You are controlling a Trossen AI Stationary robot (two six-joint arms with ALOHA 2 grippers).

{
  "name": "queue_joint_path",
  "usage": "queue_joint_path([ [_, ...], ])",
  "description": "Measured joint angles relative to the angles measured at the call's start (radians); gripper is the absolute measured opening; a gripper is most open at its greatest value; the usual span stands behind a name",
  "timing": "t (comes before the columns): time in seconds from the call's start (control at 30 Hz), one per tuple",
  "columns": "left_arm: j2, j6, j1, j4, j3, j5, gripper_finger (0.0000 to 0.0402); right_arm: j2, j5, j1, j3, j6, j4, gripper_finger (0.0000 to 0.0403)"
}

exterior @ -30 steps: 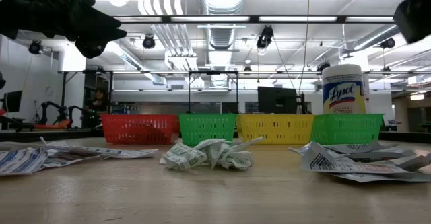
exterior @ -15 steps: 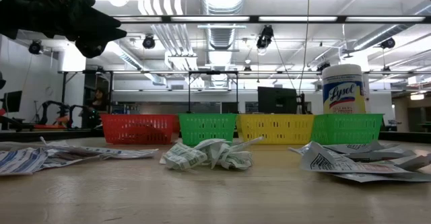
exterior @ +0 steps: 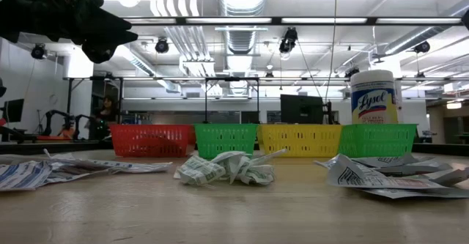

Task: Pick & Place First Aid Supplies
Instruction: Put the alcohol pad into the red basket

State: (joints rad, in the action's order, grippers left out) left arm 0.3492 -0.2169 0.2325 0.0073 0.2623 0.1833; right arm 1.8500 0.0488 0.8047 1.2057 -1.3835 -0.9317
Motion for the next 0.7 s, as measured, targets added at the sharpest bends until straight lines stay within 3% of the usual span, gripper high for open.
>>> queue_joint_path([
  [0.43,0.0,-0.009,0.0,0.0,0.0,0.0,0.0124,0.002,-0.026,-0.007,-0.072,-0.01,0.069,0.009],
  [0.7,0.0,-0.015,0.0,0.0,0.0,0.0,0.0124,0.002,-0.018,-0.007,-0.084,0.002,0.07,0.0048],
])
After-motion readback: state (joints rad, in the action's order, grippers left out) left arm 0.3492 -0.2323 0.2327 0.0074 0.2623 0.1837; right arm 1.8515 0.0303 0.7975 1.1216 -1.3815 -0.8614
